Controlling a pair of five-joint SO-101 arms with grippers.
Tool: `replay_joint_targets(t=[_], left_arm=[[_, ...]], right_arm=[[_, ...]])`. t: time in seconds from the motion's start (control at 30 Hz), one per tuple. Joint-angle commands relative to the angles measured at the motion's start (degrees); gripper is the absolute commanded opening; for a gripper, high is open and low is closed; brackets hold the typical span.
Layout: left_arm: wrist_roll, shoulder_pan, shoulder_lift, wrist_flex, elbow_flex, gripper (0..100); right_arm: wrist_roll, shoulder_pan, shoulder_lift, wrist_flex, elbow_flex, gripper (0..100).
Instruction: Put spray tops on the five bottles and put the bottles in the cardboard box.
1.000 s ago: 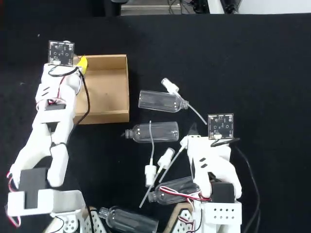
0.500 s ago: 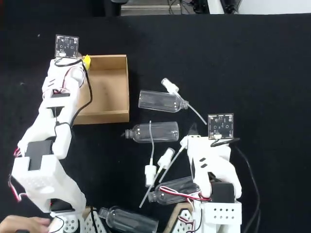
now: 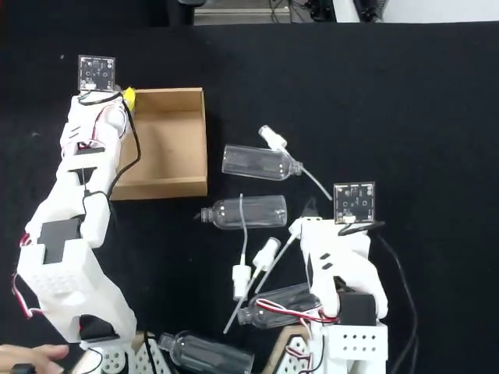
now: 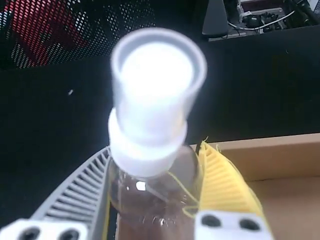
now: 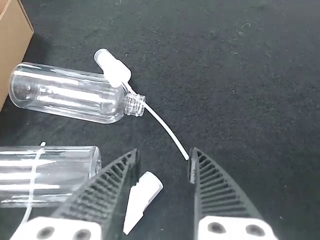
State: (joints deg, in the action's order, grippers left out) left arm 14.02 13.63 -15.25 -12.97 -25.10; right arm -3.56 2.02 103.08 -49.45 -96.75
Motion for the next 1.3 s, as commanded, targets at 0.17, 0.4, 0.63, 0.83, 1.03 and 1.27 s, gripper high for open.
replay_joint_targets(t=[0.17, 0.4, 0.63, 0.83, 1.03, 1.27], left_arm=[[-0.4, 1.1, 0.4, -1.2, 3.8, 3], [-0.4, 1.2, 0.5, -1.2, 3.8, 11], [-0.4, 1.4, 0.7, -1.1, 3.3, 20], [-0.4, 2.2, 1.1, -0.8, 3.2, 21], [-0.4, 2.3, 1.1, -0.7, 1.5, 29], [-0.4, 3.5, 1.1, -0.7, 1.9, 28]], right_arm=[[0.1, -0.4, 5.5, 1.6, 0.4, 13.8], [0.1, -0.4, 5.5, 1.6, 0.4, 13.8], [0.1, -0.4, 5.5, 1.6, 0.4, 13.8], [0.1, -0.4, 5.5, 1.6, 0.4, 13.8], [0.1, -0.4, 5.5, 1.6, 0.4, 13.8], [0.1, -0.4, 5.5, 1.6, 0.4, 13.8]])
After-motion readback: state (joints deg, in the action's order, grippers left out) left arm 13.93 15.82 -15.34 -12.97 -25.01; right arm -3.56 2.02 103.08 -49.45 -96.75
